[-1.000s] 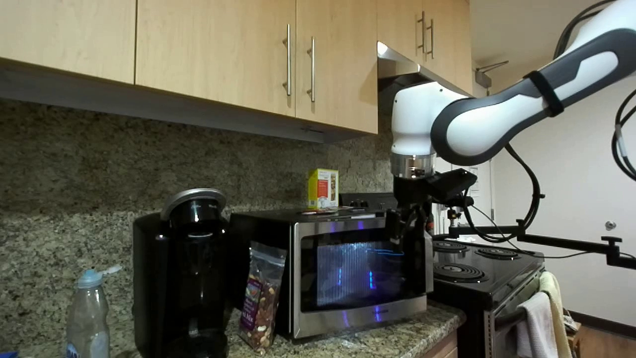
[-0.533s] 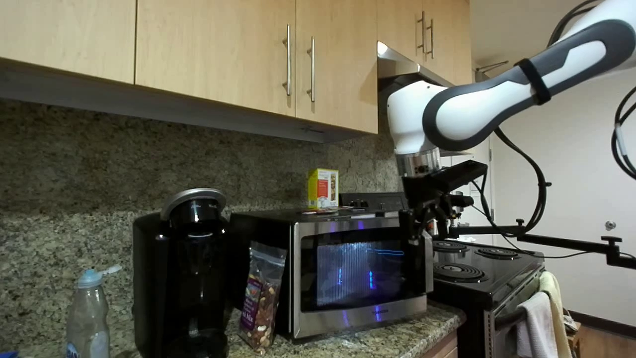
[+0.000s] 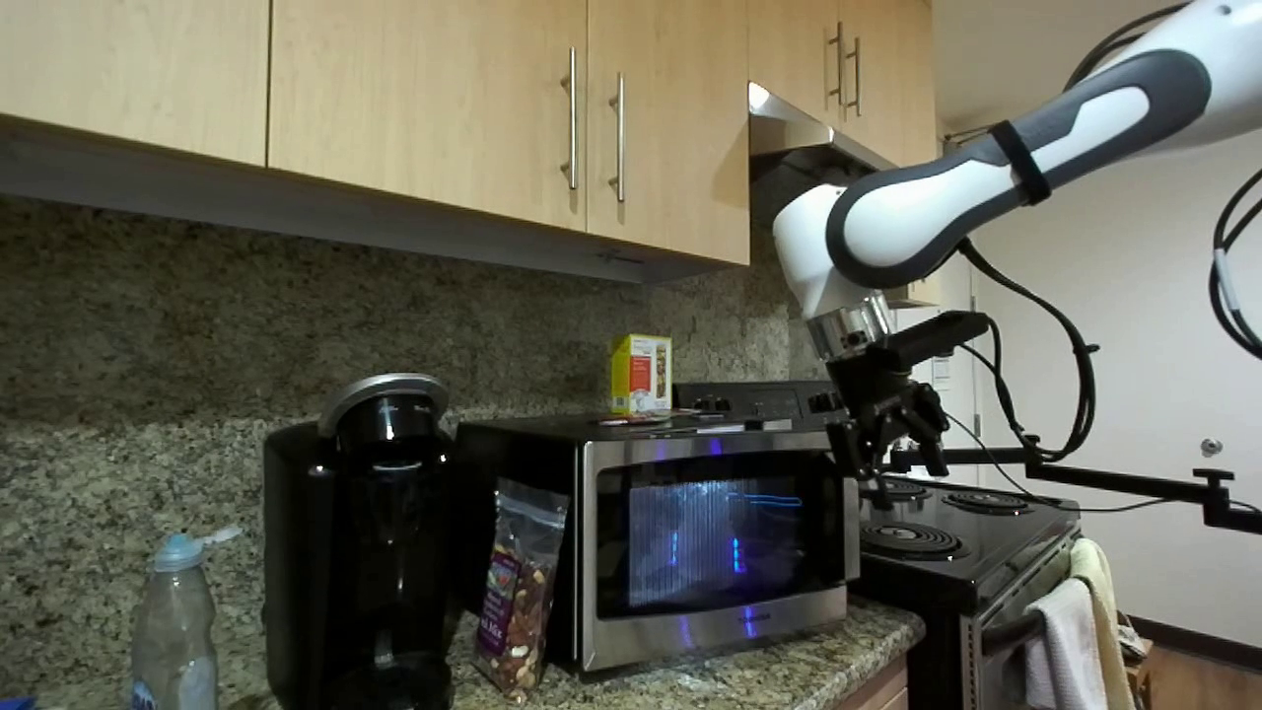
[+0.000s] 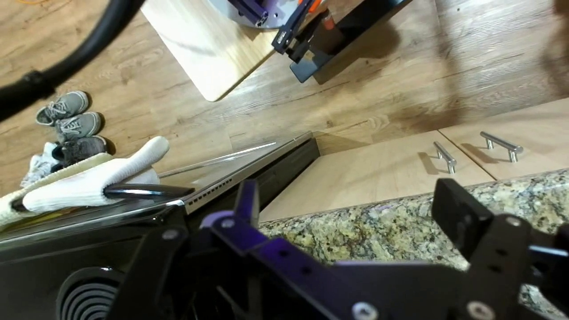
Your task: Close the microwave door
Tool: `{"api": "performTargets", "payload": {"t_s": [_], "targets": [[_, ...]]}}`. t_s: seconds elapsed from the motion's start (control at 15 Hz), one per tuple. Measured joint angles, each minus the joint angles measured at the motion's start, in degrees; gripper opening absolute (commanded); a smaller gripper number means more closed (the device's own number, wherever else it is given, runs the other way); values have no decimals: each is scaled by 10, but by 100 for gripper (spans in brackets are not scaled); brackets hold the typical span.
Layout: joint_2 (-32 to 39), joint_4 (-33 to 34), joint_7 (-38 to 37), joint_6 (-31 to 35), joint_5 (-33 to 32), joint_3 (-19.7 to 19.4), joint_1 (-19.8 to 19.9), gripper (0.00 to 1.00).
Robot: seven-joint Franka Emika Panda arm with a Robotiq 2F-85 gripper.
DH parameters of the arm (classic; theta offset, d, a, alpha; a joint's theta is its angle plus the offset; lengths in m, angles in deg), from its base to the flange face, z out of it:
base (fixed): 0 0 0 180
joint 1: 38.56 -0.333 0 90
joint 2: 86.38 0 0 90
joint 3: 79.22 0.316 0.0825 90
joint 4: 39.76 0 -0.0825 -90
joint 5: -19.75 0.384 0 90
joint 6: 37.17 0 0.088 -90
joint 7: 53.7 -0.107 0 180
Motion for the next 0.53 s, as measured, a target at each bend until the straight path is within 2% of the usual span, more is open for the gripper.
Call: {"api": "performTargets", "payload": {"t_s": [0.27,0.53], "targets": [[14,32,-94,-64,7,6,0,100],[47,66,-190,-113,60,9,-1,100]]}}
